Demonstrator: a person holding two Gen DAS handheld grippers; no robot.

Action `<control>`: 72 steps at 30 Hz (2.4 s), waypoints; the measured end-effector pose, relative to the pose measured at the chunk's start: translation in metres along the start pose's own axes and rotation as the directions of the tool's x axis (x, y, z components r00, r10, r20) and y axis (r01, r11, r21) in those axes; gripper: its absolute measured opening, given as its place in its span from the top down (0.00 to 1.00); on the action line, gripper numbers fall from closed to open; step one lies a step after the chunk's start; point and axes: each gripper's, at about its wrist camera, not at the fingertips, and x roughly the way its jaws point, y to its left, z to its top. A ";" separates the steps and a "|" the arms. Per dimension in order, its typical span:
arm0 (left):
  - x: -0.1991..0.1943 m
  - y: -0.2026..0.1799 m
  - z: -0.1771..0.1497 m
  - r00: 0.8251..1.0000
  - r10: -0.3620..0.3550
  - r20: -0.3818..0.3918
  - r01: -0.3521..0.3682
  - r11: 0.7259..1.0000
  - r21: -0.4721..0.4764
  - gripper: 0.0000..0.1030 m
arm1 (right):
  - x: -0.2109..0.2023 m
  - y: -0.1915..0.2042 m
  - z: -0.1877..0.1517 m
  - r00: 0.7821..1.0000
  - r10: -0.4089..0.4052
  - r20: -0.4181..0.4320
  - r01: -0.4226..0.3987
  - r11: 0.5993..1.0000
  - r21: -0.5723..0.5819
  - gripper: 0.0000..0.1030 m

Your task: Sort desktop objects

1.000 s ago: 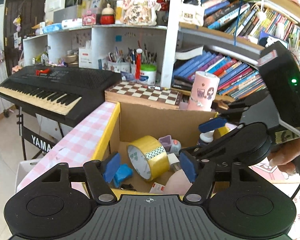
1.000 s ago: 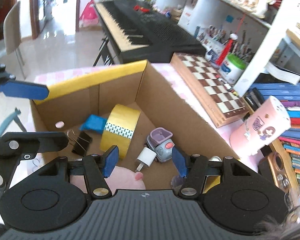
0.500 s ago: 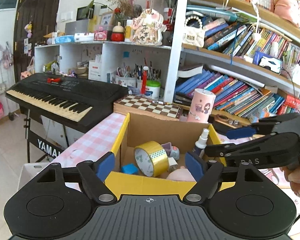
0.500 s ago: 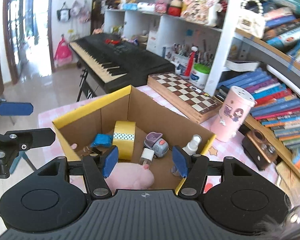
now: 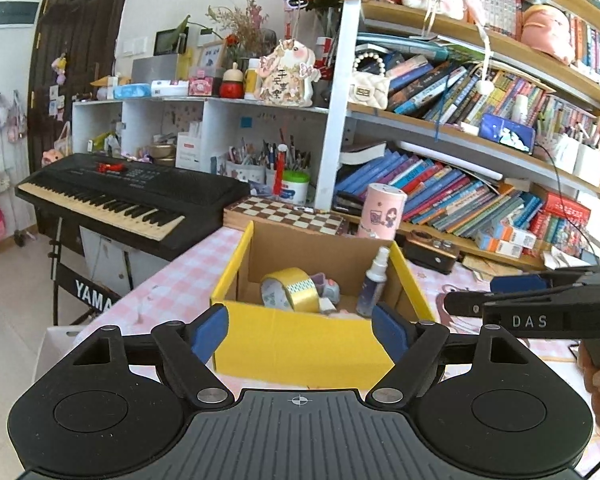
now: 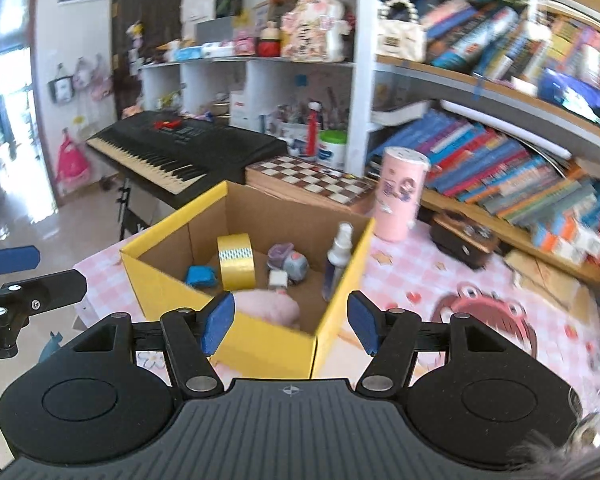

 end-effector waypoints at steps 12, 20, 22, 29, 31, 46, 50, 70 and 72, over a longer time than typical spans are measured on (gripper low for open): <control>-0.033 -0.007 -0.032 0.998 -0.046 -0.041 0.048 0.998 0.034 0.21 | -0.053 0.014 -0.060 0.996 -0.091 -0.024 0.093 0.989 0.112 0.41; -0.046 -0.015 -0.047 0.998 -0.031 -0.054 0.035 0.997 0.071 0.13 | -0.076 0.016 -0.089 0.981 -0.194 -0.012 0.192 0.957 0.217 0.40; -0.047 -0.018 -0.052 0.998 -0.027 -0.063 0.032 0.996 0.083 0.12 | -0.082 0.017 -0.098 0.975 -0.224 -0.011 0.220 0.947 0.235 0.40; -0.044 -0.032 -0.064 0.995 -0.031 -0.096 0.043 0.992 0.117 0.10 | -0.095 0.016 -0.126 0.957 -0.285 -0.062 0.291 0.915 0.279 0.38; -0.043 -0.036 -0.066 0.993 -0.041 -0.109 0.054 0.991 0.122 0.10 | -0.098 0.014 -0.129 0.951 -0.300 -0.071 0.307 0.908 0.286 0.37; -0.034 -0.060 -0.078 0.984 -0.059 -0.166 0.083 0.987 0.140 0.09 | -0.104 0.003 -0.147 0.925 -0.360 -0.120 0.380 0.883 0.276 0.31; -0.033 -0.062 -0.079 0.982 -0.060 -0.179 0.086 0.986 0.144 0.03 | -0.103 -0.001 -0.150 0.925 -0.354 -0.141 0.380 0.878 0.292 0.29; -0.030 -0.073 -0.084 0.976 -0.026 -0.215 0.062 0.985 0.160 0.00 | -0.105 -0.007 -0.158 0.924 -0.333 -0.188 0.377 0.876 0.300 0.16; -0.031 -0.073 -0.084 0.976 -0.025 -0.215 0.061 0.985 0.160 0.00 | -0.104 -0.008 -0.159 0.923 -0.331 -0.198 0.379 0.876 0.300 0.16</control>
